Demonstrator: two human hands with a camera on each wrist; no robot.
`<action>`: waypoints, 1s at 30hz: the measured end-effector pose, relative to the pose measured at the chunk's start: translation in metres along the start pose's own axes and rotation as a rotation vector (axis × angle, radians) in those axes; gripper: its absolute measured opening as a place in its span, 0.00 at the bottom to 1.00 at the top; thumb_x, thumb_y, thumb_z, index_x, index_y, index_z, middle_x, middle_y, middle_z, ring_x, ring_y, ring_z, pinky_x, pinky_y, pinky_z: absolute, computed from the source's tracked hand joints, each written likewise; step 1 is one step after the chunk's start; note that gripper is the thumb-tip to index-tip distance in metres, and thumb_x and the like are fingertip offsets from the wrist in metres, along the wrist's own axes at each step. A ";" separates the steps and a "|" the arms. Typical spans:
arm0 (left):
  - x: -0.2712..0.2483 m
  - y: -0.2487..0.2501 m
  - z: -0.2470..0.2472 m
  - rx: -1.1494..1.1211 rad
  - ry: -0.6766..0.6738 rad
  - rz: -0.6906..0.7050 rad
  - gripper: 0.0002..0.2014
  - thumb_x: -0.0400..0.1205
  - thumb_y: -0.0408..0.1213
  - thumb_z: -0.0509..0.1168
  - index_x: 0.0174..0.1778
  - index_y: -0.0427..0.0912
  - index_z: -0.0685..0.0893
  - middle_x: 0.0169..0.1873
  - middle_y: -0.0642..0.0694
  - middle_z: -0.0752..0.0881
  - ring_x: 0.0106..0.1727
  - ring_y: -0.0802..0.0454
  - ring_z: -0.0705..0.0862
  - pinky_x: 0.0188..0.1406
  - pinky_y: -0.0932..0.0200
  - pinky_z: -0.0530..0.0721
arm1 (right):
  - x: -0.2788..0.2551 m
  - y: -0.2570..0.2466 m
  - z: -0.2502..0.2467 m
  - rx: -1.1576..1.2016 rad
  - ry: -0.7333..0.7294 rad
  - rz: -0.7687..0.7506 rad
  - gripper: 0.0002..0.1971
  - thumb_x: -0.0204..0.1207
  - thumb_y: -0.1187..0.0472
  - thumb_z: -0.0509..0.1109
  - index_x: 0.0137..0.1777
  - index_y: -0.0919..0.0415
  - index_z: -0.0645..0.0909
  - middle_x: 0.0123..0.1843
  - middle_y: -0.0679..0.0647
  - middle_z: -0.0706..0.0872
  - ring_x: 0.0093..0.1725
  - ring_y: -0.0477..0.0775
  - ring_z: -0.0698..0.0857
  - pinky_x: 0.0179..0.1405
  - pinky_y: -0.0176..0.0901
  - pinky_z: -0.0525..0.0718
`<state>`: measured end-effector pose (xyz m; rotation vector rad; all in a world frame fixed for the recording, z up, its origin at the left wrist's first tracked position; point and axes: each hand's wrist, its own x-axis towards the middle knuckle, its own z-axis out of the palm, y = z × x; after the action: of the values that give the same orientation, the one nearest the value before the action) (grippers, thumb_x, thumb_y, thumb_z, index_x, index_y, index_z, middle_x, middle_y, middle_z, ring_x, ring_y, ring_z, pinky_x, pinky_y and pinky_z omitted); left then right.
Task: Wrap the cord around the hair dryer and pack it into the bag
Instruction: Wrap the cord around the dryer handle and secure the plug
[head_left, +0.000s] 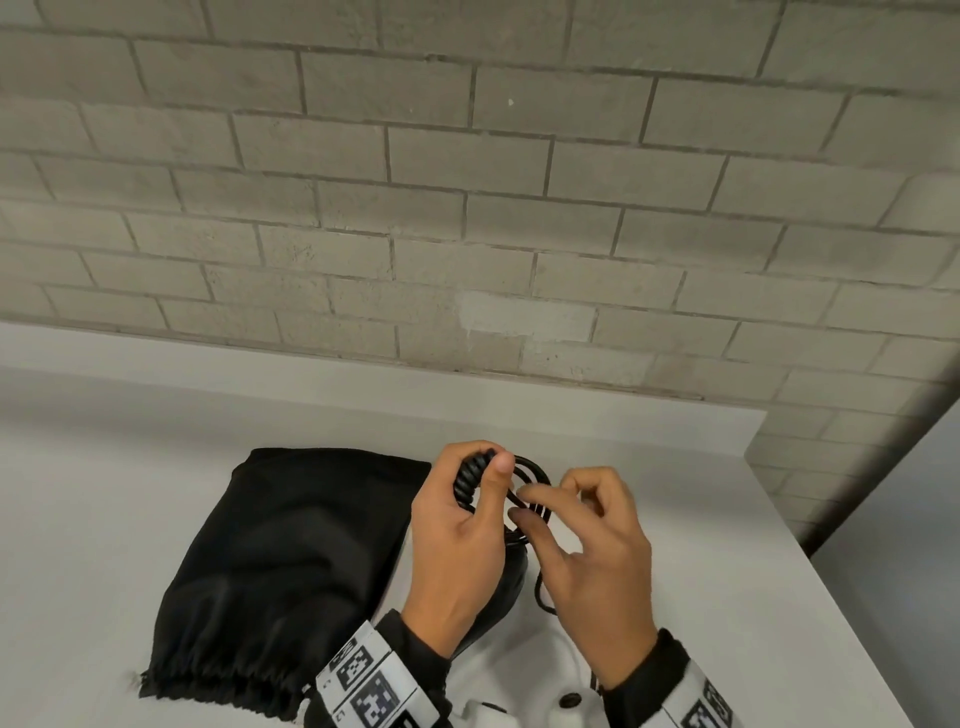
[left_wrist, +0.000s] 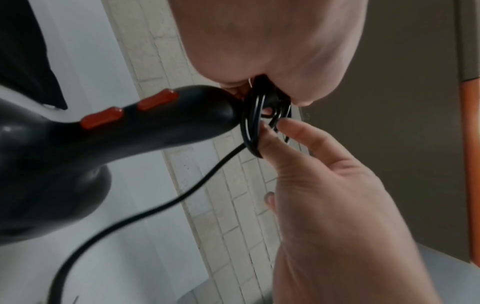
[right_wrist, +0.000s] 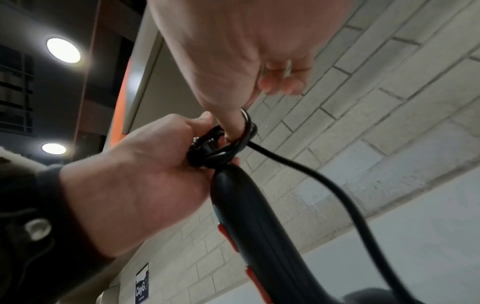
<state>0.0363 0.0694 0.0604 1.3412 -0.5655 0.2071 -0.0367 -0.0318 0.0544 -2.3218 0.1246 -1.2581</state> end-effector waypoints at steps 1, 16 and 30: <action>0.000 0.000 0.000 -0.010 0.016 0.009 0.07 0.82 0.43 0.67 0.47 0.44 0.86 0.38 0.52 0.88 0.42 0.55 0.87 0.44 0.71 0.81 | 0.001 -0.001 -0.001 -0.105 -0.013 -0.012 0.06 0.73 0.50 0.74 0.49 0.46 0.88 0.43 0.46 0.75 0.40 0.50 0.75 0.27 0.42 0.77; 0.005 -0.015 -0.006 0.021 0.059 0.201 0.13 0.82 0.59 0.64 0.46 0.54 0.83 0.32 0.54 0.85 0.33 0.54 0.85 0.37 0.64 0.82 | 0.026 -0.036 -0.033 0.977 -0.408 0.929 0.22 0.81 0.45 0.65 0.27 0.54 0.74 0.31 0.49 0.72 0.35 0.49 0.69 0.44 0.49 0.68; 0.011 -0.014 -0.003 0.120 0.085 0.198 0.05 0.80 0.49 0.67 0.44 0.53 0.83 0.37 0.58 0.87 0.37 0.61 0.86 0.39 0.74 0.80 | -0.009 -0.048 -0.033 0.399 -0.251 0.521 0.10 0.82 0.53 0.66 0.42 0.44 0.87 0.38 0.41 0.90 0.44 0.43 0.86 0.41 0.27 0.78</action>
<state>0.0528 0.0670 0.0539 1.3849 -0.6217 0.4639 -0.0758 0.0007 0.0849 -1.9081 0.3349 -0.6576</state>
